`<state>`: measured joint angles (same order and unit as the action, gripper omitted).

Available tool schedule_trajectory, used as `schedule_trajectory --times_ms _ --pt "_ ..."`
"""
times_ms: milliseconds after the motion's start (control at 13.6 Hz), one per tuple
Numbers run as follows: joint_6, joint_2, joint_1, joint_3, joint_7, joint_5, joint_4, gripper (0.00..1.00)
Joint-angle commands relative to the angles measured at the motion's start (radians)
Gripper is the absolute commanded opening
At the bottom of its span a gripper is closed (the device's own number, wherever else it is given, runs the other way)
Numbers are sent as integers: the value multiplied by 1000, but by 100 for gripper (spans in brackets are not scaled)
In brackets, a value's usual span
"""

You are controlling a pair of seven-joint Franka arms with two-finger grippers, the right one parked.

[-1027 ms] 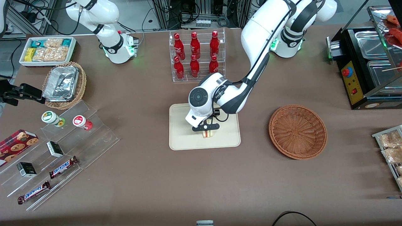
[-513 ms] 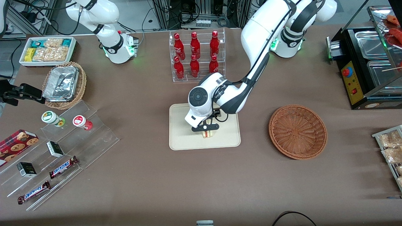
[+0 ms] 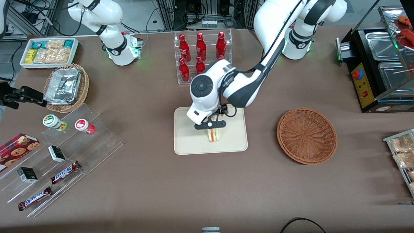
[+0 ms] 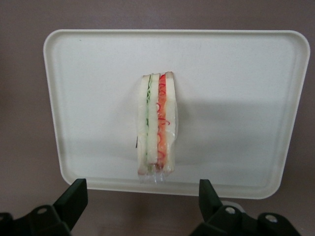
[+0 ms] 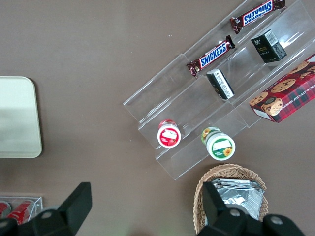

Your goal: Place sandwich from basket to tray

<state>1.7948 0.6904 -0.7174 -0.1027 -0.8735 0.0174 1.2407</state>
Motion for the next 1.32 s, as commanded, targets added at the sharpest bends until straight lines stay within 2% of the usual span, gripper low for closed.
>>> schedule_trajectory --times_ms 0,513,1247 --pt "-38 -49 7 11 71 1 -9 100" --pt "-144 -143 186 9 529 -19 17 100" --pt "-279 -354 499 12 807 -56 173 100"
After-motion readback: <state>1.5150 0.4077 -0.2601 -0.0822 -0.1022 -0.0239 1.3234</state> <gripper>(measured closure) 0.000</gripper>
